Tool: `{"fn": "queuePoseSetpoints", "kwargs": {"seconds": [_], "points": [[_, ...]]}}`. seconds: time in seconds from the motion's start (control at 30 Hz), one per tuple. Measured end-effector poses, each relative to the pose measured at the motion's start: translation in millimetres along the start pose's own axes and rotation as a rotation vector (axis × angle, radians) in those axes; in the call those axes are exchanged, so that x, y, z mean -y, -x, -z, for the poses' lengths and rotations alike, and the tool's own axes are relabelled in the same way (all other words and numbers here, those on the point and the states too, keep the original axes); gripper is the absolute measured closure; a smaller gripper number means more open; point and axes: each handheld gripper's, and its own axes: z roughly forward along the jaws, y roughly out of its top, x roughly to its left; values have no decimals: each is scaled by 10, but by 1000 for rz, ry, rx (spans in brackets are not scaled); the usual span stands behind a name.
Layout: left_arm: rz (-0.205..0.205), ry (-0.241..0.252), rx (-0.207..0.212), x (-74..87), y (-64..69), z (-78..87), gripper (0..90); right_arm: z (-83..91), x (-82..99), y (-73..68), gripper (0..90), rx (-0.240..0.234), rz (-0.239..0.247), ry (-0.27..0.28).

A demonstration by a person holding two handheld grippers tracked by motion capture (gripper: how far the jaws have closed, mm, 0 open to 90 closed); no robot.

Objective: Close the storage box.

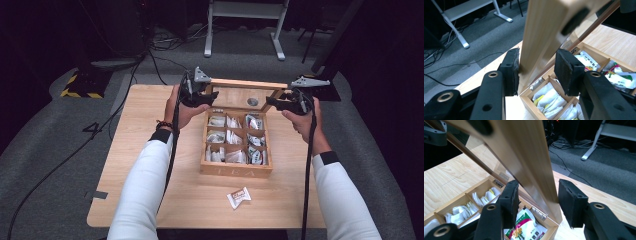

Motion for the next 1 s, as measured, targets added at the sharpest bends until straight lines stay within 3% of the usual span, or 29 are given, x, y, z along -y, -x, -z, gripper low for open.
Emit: {"fn": "queuePoseSetpoints", "kwargs": {"seconds": [0.4, 1.0], "points": [[-22, 14, 1, 32, 102, 141, 550, 165, 28, -72, 530, -7, 30, 16], [-52, 6, 31, 91, 214, 316, 549, 322, 41, -216, 532, -14, 86, -24]]}}
